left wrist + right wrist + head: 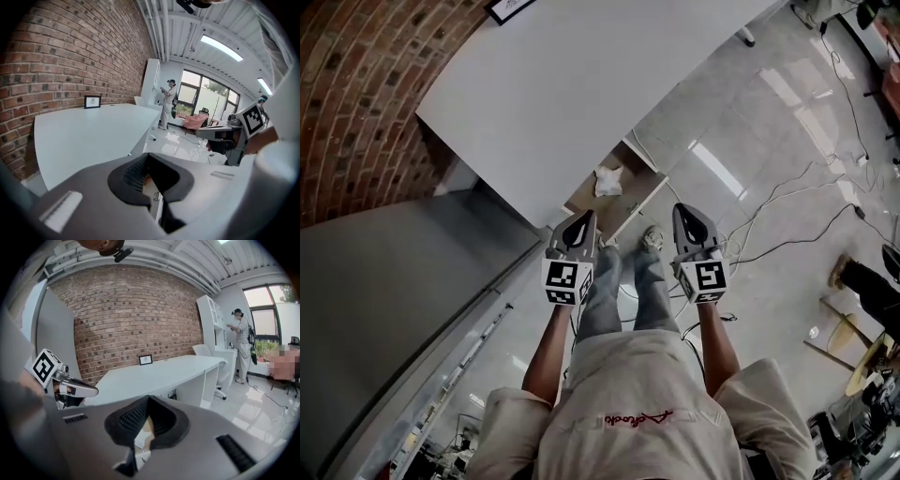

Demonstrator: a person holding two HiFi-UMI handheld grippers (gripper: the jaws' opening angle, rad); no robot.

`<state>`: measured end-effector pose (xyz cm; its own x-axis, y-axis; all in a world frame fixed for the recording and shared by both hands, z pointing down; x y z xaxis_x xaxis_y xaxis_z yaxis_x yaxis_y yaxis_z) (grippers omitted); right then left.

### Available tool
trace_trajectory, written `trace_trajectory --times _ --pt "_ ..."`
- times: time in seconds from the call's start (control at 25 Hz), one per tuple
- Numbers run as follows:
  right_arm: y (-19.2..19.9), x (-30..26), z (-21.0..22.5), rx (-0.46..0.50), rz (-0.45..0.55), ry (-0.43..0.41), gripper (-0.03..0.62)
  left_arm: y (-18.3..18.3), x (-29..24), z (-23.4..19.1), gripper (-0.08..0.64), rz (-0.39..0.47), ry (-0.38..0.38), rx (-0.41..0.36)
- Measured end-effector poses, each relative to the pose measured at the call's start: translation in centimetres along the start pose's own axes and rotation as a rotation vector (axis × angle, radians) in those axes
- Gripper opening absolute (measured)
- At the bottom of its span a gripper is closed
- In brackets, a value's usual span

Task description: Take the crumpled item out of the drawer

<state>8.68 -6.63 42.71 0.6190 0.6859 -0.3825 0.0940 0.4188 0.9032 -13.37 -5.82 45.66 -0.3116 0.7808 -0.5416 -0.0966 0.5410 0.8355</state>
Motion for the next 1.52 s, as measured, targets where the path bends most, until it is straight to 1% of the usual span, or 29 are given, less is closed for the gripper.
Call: trace_trajectory --times 0.24,0.36,0.56,0.88,1.0,1.12,1.2,1.28,1.36,1.52 --pt "3.9 -1.2 -1.1 -0.017 -0.040 -0.009 0.012 4.9 -0.9 0.0 0.009 -0.057 0.021 0.023" --pt "6.2 -0.8 -1.8 -0.035 -0.067 -0.021 0.012 7.7 -0.9 0.5 0.009 -0.098 0.031 0.034" --pt "9.8 -0.4 -2.3 -0.056 -0.094 -0.036 0.012 11.5 -1.6 1.1 0.009 -0.135 0.030 0.049" --pt "13.8 0.0 -1.7 -0.066 -0.120 -0.059 0.012 15.3 -4.5 1.0 0.009 -0.155 0.000 0.057" --pt "14.9 0.1 -1.5 -0.062 -0.140 -0.077 0.012 16.2 -6.0 0.6 0.009 -0.154 -0.013 0.051" --pt "15.9 0.2 -1.0 -0.069 -0.148 -0.084 0.012 16.1 -7.6 0.4 0.009 -0.143 -0.026 0.050" --pt "16.3 0.5 -0.7 -0.075 -0.153 -0.087 0.012 15.5 -8.6 0.4 0.009 -0.131 -0.025 0.029" --pt "16.5 0.7 -0.4 -0.088 -0.164 -0.090 0.012 14.9 -9.8 0.4 0.009 -0.123 -0.023 -0.008" --pt "16.6 0.8 0.2 -0.080 -0.152 -0.094 0.012 14.5 -11.3 0.2 0.009 -0.127 -0.030 -0.029" --pt "17.3 1.2 0.9 -0.080 -0.154 -0.103 0.012 14.6 -13.9 -0.6 0.009 -0.149 -0.059 -0.027"
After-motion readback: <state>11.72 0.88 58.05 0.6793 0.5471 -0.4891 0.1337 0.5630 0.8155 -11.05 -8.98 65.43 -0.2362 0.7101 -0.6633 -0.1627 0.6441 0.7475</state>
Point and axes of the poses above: the fingertips, and each gripper's own axes: x backward along the fingers, z to its right, y out of its underside, the point moved 5 cm from there along x, backward along the fingers, and after that the axes turned 12 degrees about -y, right-handed, at the moved point
